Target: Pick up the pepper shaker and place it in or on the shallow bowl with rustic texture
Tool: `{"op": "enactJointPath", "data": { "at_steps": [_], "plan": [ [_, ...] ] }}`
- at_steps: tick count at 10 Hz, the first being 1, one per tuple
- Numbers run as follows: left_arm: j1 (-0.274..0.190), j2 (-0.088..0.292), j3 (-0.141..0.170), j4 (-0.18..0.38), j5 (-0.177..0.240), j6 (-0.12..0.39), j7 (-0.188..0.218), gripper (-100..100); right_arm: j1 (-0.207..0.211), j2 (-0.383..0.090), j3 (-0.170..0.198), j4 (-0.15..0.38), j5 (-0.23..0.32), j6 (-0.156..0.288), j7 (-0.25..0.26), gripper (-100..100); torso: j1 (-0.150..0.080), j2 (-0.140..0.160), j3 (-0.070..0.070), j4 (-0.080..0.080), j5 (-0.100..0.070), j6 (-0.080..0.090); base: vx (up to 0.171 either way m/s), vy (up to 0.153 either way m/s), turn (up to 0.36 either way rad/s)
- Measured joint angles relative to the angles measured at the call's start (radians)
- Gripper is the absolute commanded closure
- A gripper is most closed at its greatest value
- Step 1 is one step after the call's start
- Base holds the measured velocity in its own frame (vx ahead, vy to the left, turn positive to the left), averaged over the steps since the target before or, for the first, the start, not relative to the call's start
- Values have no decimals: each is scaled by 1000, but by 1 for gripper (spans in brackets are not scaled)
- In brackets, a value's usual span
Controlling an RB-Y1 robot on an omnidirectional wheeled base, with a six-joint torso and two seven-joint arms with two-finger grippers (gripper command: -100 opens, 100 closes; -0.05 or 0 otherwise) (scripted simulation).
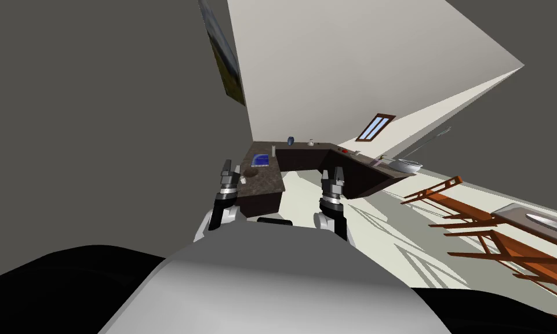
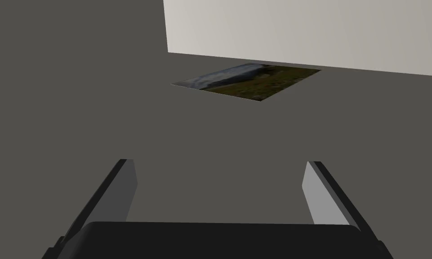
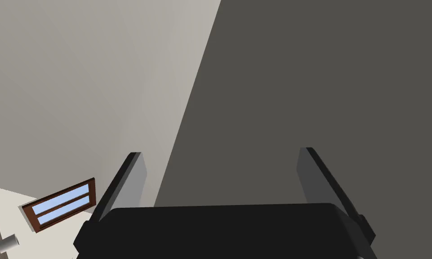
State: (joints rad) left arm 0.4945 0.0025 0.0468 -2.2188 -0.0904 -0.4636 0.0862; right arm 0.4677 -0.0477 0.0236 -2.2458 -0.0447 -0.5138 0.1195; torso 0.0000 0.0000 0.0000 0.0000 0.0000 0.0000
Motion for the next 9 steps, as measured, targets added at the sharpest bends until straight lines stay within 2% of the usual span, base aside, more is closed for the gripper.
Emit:
{"op": "enactJointPath", "data": {
  "at_steps": [5, 9],
  "plan": [
    [-4, 91, 26, 44, -18, 12, -7, -100, 0, 0, 0, 0, 0, 0, 0, 0, -2, 1, 0, 0, 0, 0, -9, -33, -31],
    [-1, 172, 61, 119, -43, 19, -18, -100, 0, 0, 0, 0, 0, 0, 0, 0, -3, 2, 1, 0, -1, 0, -29, -53, -38]
  ]
}}
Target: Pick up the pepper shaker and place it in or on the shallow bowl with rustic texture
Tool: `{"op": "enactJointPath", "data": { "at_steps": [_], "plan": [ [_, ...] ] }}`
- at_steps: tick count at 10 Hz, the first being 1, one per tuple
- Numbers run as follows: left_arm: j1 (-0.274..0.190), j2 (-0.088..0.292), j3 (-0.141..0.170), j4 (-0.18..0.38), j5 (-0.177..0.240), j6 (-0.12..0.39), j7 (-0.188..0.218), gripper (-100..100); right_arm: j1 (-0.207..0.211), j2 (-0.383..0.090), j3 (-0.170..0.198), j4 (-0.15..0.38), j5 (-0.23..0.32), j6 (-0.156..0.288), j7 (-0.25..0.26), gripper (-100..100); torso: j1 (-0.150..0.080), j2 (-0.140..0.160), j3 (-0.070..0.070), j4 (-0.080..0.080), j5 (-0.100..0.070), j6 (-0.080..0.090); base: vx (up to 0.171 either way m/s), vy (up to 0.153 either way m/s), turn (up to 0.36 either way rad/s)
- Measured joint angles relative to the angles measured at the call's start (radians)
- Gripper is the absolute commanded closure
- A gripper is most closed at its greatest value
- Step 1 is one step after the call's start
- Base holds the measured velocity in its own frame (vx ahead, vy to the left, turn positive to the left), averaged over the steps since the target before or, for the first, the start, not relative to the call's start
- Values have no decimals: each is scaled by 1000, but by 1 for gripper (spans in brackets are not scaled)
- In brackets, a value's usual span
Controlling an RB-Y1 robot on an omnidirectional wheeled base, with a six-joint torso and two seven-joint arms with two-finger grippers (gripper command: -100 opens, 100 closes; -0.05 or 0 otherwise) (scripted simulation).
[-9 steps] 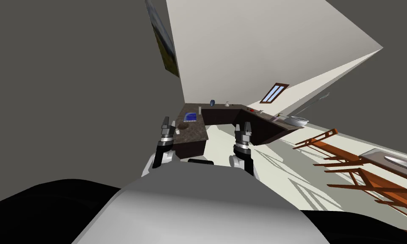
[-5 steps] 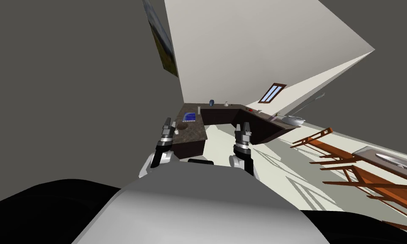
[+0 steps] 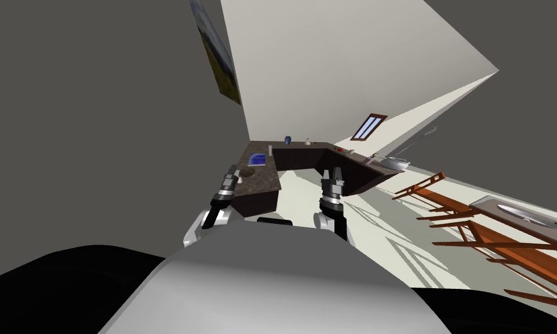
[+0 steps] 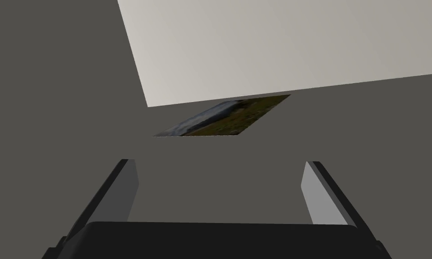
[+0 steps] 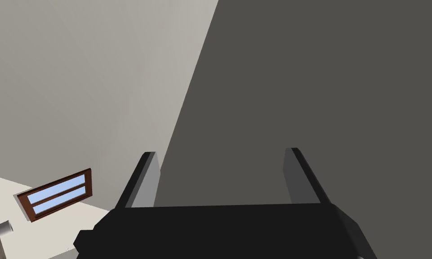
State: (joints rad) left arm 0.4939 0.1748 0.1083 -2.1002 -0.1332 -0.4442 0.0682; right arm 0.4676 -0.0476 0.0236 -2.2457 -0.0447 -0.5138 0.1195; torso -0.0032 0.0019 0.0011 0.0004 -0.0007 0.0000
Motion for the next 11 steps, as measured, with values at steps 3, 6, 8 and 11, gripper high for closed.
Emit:
{"op": "enactJointPath", "data": {
  "at_steps": [3, 6, 8, 11],
  "plan": [
    [5, 60, 31, 67, -26, 11, -13, -100, 0, 0, 0, 0, 0, 0, 0, 0, 0, 0, 0, 0, 0, 0, -28, -54, -41],
    [-5, 126, 67, 154, -52, 32, -24, -100, 0, 0, 0, 0, 0, 0, 0, 0, 0, 1, 1, 0, 0, 0, -39, -50, -60],
    [5, 161, 84, 203, -72, 40, -36, -100, 0, 0, 0, 0, 0, 0, 0, 0, 1, 0, 0, 0, 0, 0, -17, -35, -62],
    [20, 211, 101, 262, -106, 61, -58, -100, 0, 0, 0, 0, 0, 0, 0, 0, 2, -1, -1, 0, 0, 0, -3, -24, -98]
  ]
}}
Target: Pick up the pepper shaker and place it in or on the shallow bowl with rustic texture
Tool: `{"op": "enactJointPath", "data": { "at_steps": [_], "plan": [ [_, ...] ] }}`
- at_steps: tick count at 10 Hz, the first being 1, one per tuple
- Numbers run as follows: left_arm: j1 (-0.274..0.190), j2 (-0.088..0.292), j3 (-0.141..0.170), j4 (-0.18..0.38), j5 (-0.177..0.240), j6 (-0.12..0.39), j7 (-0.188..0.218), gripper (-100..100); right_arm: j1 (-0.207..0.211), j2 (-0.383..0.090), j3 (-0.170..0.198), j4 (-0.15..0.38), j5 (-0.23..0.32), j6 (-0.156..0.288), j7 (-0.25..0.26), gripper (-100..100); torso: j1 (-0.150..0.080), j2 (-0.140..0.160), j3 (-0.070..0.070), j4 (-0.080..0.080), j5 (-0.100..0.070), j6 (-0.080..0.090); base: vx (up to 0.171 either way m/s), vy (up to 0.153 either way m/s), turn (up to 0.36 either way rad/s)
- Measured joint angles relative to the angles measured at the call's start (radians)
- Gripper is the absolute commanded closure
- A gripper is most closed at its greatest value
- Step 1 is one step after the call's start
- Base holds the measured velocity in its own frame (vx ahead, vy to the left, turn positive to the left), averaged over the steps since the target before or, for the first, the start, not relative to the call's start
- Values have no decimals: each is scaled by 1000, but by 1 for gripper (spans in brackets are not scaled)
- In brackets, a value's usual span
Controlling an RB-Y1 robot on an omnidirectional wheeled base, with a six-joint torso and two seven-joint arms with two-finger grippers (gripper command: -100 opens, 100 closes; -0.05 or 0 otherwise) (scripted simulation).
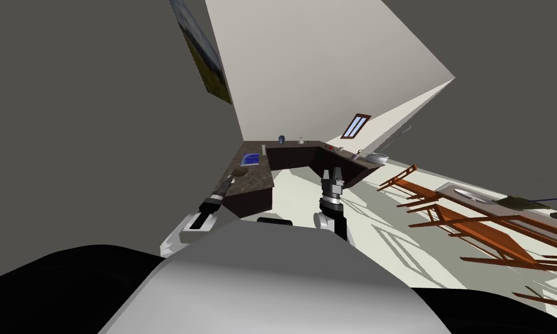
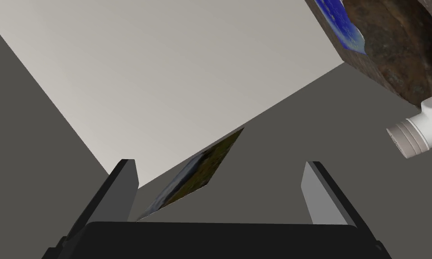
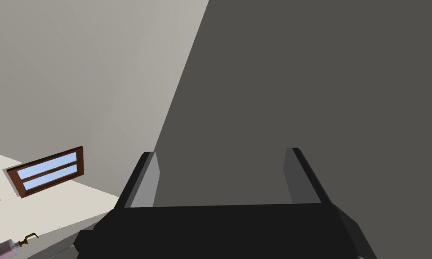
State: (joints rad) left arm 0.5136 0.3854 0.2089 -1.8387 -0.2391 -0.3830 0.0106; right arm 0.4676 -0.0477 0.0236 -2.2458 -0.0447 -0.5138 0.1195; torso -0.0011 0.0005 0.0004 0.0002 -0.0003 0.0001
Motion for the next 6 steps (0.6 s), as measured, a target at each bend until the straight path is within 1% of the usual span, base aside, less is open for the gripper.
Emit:
{"op": "enactJointPath", "data": {
  "at_steps": [1, 2, 3, 6],
  "plan": [
    [-4, 27, 10, 35, -7, 2, -3, -100, 0, 0, 0, 0, 0, 0, 0, 0, 1, 0, 0, 0, 0, 0, 8, -13, -92],
    [-6, 49, 14, 57, -16, 11, -6, -100, 0, 0, 0, 0, 0, 0, 0, 0, 1, -1, 0, 0, 0, 0, 11, -5, -107],
    [-7, 65, 16, 84, -26, 16, -13, -100, 0, 0, 0, 0, 0, 0, 0, 0, 1, -1, -1, 0, 0, 0, 14, 4, -115],
    [-7, 125, 17, 150, -55, 38, -30, -100, 0, 0, 0, 0, 0, 0, 0, 0, 4, -1, -1, 0, 1, 0, 11, 32, -113]
  ]
}}
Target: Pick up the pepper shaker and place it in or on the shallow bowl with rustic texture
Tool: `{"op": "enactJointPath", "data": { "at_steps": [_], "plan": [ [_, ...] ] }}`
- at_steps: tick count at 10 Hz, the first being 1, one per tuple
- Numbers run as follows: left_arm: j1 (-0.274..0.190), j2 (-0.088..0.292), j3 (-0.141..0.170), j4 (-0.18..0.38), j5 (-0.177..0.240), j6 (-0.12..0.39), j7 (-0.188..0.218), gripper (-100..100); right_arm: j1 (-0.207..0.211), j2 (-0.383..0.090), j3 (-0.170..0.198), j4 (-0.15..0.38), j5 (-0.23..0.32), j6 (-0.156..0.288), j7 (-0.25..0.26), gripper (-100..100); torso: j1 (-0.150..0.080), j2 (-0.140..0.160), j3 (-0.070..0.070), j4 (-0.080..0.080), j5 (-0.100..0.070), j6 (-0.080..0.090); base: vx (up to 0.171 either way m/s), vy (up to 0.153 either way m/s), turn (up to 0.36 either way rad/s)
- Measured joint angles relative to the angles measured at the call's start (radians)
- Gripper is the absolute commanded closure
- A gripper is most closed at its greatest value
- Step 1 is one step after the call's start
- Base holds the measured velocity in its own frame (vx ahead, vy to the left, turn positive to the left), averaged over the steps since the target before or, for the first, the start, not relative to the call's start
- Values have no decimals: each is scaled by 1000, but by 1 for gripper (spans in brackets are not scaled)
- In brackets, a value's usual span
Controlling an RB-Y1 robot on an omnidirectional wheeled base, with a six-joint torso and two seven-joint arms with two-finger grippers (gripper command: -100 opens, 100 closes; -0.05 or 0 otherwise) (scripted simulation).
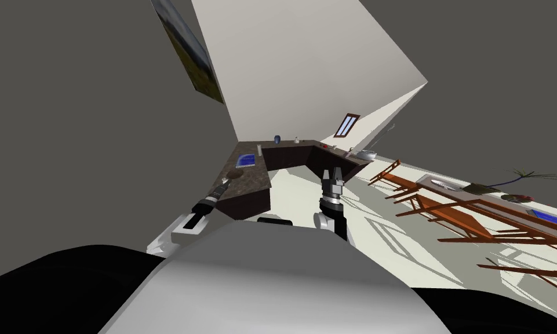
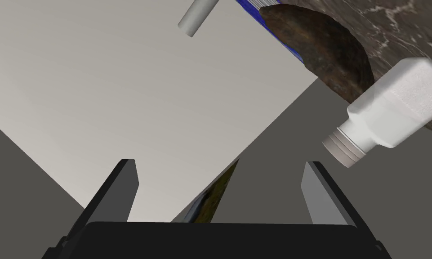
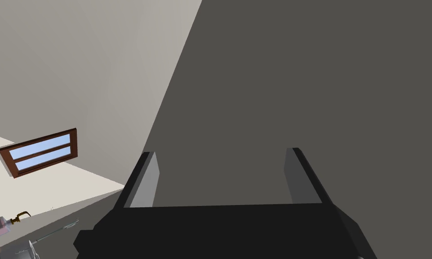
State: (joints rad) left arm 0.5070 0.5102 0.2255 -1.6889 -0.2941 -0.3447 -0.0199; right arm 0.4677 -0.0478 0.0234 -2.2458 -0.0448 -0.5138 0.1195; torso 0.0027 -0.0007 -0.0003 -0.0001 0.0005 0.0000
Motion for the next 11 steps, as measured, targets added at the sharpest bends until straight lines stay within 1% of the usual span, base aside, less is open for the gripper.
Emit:
{"op": "enactJointPath", "data": {
  "at_steps": [2, 5, 6, 7, 8, 10, 11],
  "plan": [
    [1, 39, -2, 48, -18, 10, -13, -100, 0, 0, 0, 0, 0, 0, 0, 0, 1, 0, 0, 0, 0, 0, -1, 50, -105],
    [1, 109, -20, 107, -52, 51, -34, -100, 0, 0, 0, 0, 0, 0, 0, 0, 3, 1, 0, 0, 1, 0, 2, 70, -124],
    [1, 123, -23, 129, -61, 55, -43, -100, 0, 0, 0, 0, 0, 0, 0, 0, 2, 0, 0, 0, 1, 0, 15, 41, -75],
    [8, 139, -25, 138, -67, 59, -49, -100, 0, 0, 0, 0, 0, 0, 0, 0, 1, 0, 0, 0, 0, 0, 25, 44, -129],
    [3, 166, -29, 166, -75, 63, -53, -100, 0, 0, 0, 0, 0, 0, 0, 0, 1, -1, -1, 0, 0, 0, 36, 48, -147],
    [3, 207, -36, 198, -91, 70, -68, -100, 0, 0, 0, 0, 0, 0, 0, 0, 1, -2, -1, 0, 0, 0, 27, 35, -64],
    [3, 209, -36, 200, -92, 70, -69, 0, 0, 0, 0, 0, 0, 0, 0, 0, -1, -1, -1, 0, 0, 0, 0, 0, 0]
  ]
}}
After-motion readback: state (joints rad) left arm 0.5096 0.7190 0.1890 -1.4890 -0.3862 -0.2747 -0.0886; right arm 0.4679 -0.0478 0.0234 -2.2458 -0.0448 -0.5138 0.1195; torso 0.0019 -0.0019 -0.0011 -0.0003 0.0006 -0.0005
